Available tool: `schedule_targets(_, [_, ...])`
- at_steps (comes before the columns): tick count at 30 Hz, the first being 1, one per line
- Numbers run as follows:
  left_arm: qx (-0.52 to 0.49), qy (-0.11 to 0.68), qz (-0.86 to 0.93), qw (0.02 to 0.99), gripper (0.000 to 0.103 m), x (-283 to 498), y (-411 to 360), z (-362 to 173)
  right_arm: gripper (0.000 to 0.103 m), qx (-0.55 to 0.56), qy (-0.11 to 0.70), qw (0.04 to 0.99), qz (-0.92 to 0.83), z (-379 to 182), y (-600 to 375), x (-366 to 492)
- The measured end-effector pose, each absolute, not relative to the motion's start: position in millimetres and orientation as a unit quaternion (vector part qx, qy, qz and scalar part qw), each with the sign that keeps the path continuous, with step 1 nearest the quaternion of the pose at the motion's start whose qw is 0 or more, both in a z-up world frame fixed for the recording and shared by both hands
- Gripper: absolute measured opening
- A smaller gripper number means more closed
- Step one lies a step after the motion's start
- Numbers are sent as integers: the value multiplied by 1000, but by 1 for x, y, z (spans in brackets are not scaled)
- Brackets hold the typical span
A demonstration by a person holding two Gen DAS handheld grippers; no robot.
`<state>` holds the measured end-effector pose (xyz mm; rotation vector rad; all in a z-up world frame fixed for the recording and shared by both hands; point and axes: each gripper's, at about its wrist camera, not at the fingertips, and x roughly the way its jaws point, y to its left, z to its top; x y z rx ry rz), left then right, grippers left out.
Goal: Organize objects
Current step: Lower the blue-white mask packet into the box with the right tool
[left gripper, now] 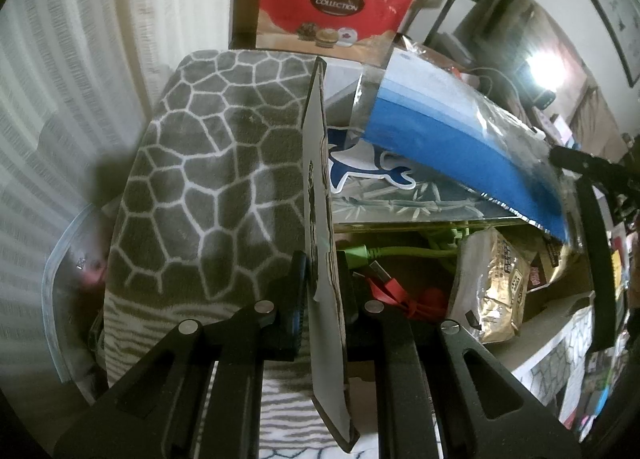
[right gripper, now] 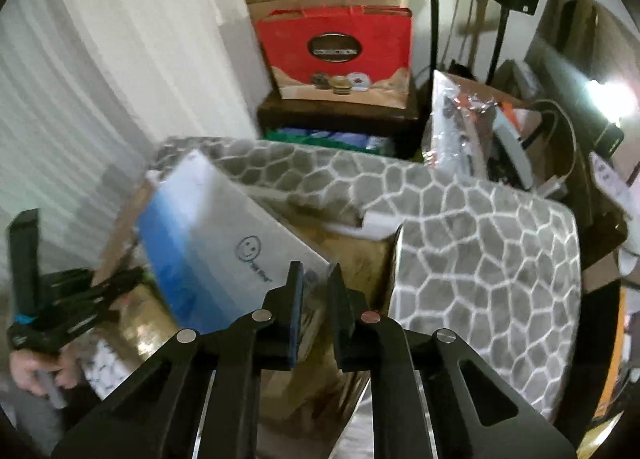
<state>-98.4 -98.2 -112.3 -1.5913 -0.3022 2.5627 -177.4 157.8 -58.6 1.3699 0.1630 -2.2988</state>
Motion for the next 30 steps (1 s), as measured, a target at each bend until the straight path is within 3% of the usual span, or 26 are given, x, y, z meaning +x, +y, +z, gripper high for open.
schedule_targets(5, [-524,-100,844,55,11,-99,-98,-112,16,480,77,193,-852,-57,160,-188])
schedule_targets(7, [-524,-100,844,55,11,-99,-98,-112,26,469,89,177,-861,-53,161,-190])
schedule_targets(9, [-524,-101,844,54,11,-98,-98,-112,56,455,99,162,-870,-46,162,-188])
schedule_targets(10, [-524,-100,844,54,11,-99,-98,-112,59,446,99,164,-874,-42,162,-185])
schedule_targets(16, [-524,-101,844,54,11,-99,-98,-112,61,410,120,232,-874,-24,131,-159])
schedule_targets(24, [-525,-106,843,56,12,-96,-98,-113,61,414,184,287,-844,-43,62,-135])
schedule_targets(30, [-524,-107,843,58,12,-97,-100,-112,66,431,158,284,-842,-44,45,-164])
